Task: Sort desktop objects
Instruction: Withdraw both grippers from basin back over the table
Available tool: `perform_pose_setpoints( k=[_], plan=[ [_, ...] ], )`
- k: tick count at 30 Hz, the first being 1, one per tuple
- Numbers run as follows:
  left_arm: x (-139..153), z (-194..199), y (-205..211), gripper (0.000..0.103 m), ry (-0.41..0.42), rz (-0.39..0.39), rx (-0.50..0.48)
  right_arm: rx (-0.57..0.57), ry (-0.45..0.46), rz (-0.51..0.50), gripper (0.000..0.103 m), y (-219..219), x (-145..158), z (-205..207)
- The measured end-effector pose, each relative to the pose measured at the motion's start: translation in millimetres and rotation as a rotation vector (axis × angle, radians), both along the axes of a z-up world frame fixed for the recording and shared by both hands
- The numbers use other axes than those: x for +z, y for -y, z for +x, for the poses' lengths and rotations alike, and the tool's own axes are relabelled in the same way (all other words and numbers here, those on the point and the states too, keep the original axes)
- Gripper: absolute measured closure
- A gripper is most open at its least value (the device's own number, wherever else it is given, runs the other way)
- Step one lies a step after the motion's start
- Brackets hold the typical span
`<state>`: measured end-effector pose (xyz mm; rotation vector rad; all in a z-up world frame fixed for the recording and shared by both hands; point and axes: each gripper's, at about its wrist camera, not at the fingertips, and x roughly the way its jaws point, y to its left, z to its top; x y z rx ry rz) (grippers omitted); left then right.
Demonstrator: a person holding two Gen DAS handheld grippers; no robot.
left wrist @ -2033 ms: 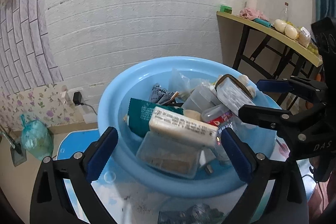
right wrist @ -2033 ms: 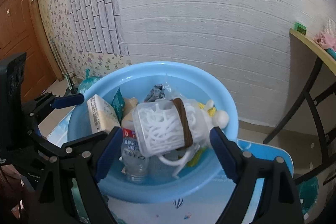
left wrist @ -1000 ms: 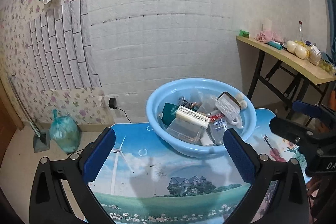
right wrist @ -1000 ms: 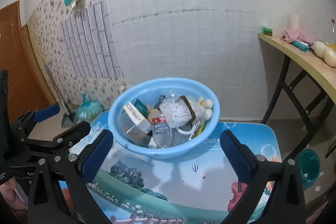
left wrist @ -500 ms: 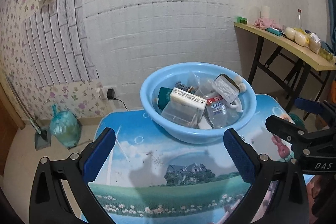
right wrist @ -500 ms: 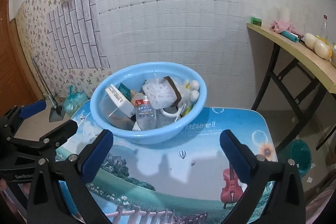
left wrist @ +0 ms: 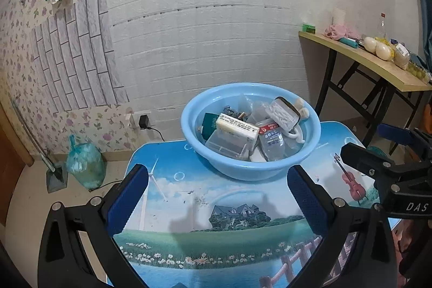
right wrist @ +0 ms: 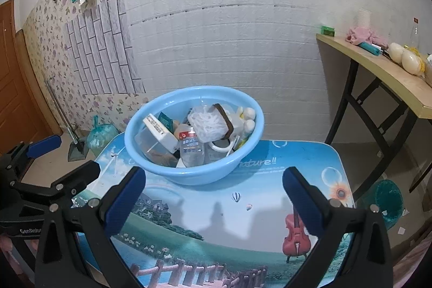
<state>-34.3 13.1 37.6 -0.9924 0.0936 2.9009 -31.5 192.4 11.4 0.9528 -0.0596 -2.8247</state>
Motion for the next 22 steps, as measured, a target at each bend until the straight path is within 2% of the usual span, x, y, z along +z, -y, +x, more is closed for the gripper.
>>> perform_pose_setpoints(
  k=[6, 22],
  plan=[
    [2.7, 2.8, 7.6, 0.0, 0.021, 0.057, 0.013, 0.015, -0.01, 0.009, 0.0, 4.0, 3.8, 4.5],
    [-1.5, 8.6, 9.7, 0.0, 0.064, 0.035, 0.086, 0.02, -0.019, 0.009, 0.0, 4.3, 7.0, 14.4]
  ],
)
